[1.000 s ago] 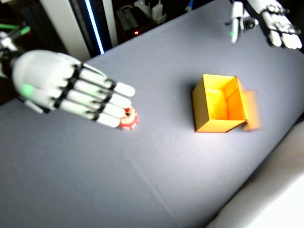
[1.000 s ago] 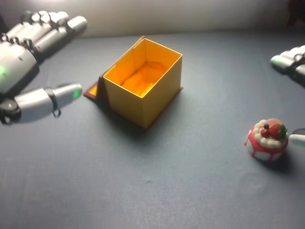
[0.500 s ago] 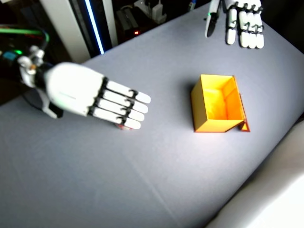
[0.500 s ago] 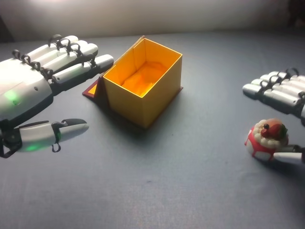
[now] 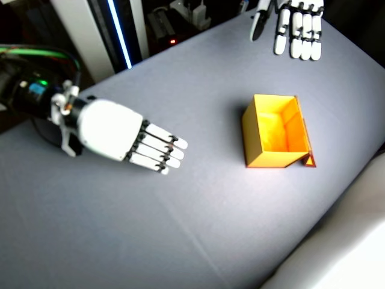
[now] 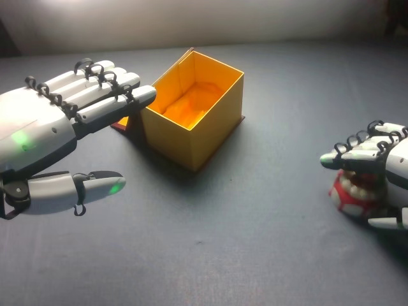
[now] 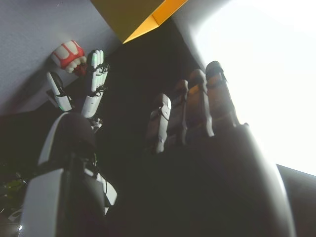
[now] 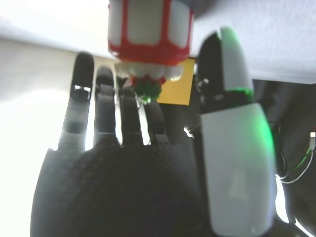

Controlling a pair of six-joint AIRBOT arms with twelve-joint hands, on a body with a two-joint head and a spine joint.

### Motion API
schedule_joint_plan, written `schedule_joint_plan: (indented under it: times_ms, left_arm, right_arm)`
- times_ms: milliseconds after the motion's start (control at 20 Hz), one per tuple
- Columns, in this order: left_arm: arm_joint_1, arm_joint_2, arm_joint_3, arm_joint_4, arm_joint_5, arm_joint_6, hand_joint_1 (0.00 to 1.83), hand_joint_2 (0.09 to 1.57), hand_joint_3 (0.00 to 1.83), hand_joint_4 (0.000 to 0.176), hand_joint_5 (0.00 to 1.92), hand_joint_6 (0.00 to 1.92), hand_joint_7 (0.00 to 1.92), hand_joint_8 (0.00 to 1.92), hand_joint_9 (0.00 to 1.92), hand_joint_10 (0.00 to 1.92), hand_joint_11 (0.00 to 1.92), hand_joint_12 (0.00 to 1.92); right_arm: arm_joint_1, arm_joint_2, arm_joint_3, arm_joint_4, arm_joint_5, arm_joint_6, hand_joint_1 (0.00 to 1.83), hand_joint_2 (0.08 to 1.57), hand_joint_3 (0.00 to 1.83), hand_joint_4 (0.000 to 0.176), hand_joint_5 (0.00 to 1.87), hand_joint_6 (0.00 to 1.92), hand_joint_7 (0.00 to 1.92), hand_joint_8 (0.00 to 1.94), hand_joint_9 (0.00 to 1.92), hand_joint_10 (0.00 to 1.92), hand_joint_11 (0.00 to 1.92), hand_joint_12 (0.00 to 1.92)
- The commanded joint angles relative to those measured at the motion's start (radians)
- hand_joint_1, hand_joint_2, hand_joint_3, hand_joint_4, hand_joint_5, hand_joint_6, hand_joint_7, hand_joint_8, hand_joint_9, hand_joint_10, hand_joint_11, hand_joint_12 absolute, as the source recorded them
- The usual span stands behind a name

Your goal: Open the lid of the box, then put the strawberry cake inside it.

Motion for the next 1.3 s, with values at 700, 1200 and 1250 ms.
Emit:
schedule_joint_plan:
  times_ms: [700, 1200, 1250]
  left_arm:
    - [0.027, 0.01, -0.001, -0.048, -0.081, -0.004, 0.24, 1.37, 0.01, 0.061, 0.0, 0.0, 0.0, 0.0, 0.0, 0.0, 0.0, 0.0]
    - [0.045, -0.006, 0.008, -0.053, -0.044, -0.019, 0.34, 1.42, 0.0, 0.06, 0.06, 0.02, 0.0, 0.0, 0.0, 0.0, 0.0, 0.0]
    - [0.045, -0.011, 0.01, -0.053, -0.041, -0.021, 0.37, 1.42, 0.0, 0.058, 0.06, 0.02, 0.0, 0.0, 0.0, 0.0, 0.0, 0.0]
  right_arm:
    - [0.193, -0.004, 0.021, -0.116, 0.119, 0.009, 1.34, 1.26, 0.0, 0.0, 0.6, 1.34, 0.74, 1.42, 0.72, 1.6, 0.68, 1.75]
    - [0.401, -0.135, 0.146, -0.17, 0.035, 0.009, 1.28, 1.29, 0.0, 0.0, 0.62, 1.31, 0.66, 1.56, 0.66, 1.74, 0.54, 1.89]
    - [0.422, -0.148, 0.159, -0.172, 0.027, 0.009, 1.31, 1.3, 0.0, 0.0, 0.6, 1.35, 0.64, 1.54, 0.63, 1.74, 0.48, 1.86]
